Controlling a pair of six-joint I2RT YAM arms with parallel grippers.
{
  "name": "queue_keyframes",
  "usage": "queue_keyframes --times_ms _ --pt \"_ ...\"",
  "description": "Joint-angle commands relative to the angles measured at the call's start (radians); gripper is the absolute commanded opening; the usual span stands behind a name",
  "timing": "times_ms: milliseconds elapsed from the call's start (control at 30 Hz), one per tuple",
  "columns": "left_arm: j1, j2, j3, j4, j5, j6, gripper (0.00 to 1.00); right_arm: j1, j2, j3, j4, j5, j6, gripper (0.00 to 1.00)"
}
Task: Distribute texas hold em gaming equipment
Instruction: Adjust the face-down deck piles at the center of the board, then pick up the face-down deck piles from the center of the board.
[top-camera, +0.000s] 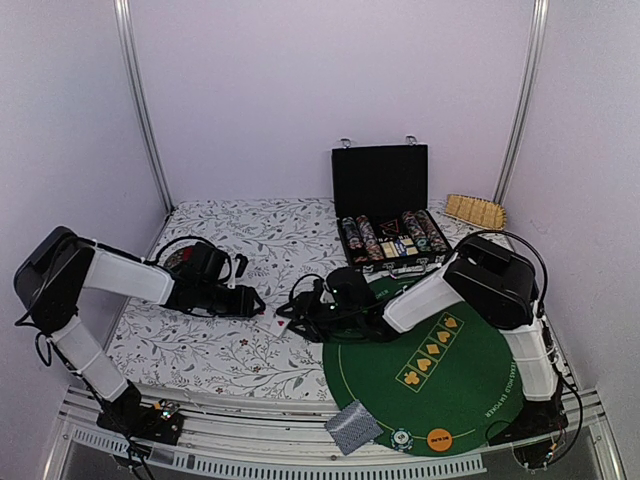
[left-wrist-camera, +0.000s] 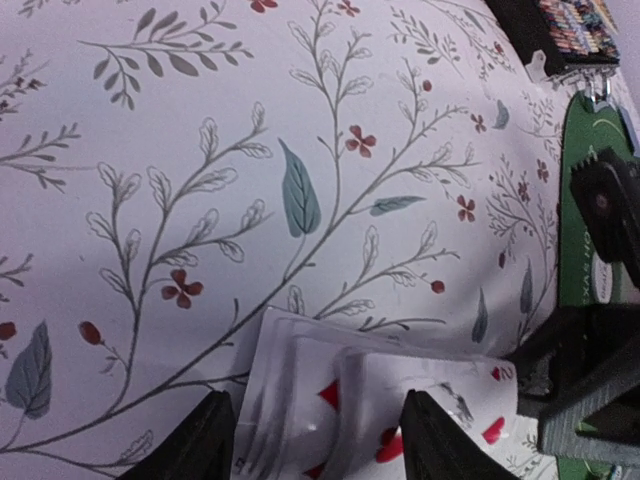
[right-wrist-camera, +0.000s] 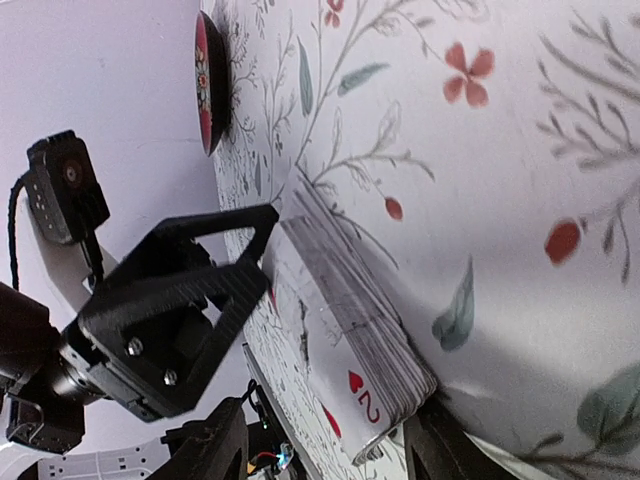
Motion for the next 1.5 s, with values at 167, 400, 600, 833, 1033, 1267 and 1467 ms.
queue_keyframes --times_ms 167,400,600,833,1033,1267,1467 --pt "-0.051 -0.028 -0.036 -0.031 0.064 -0.026 0.58 -0.041 0.047 0.078 -0.094 -0.033 -0.097 0.55" --pt "-0.049 -0.102 -0.051 -0.083 0.029 -0.026 0.6 -0.042 0.028 0.051 -0.159 -0.117 -0.192 0.55" --pt "-0.038 -0.124 -0.09 -0.022 0.068 -0.037 0.64 -0.043 0.095 0.112 -0.191 -0.213 -0.244 0.55" --pt "-0.014 -0.006 -0.081 0.01 0.023 -0.063 0.6 -0.044 0.17 0.185 -0.19 -0.229 -0.25 0.54" --pt "-0.013 0.017 -0.102 0.111 0.138 -0.099 0.54 -0.044 0.203 0.231 -0.183 -0.251 -0.267 0.53" --pt "-0.009 -0.022 -0.135 0.139 0.142 -0.105 0.4 -0.049 0.21 0.271 -0.158 -0.247 -0.295 0.41" --pt "0.002 -0.05 -0.151 0.14 0.149 -0.095 0.35 -0.071 0.189 0.253 -0.124 -0.259 -0.333 0.04"
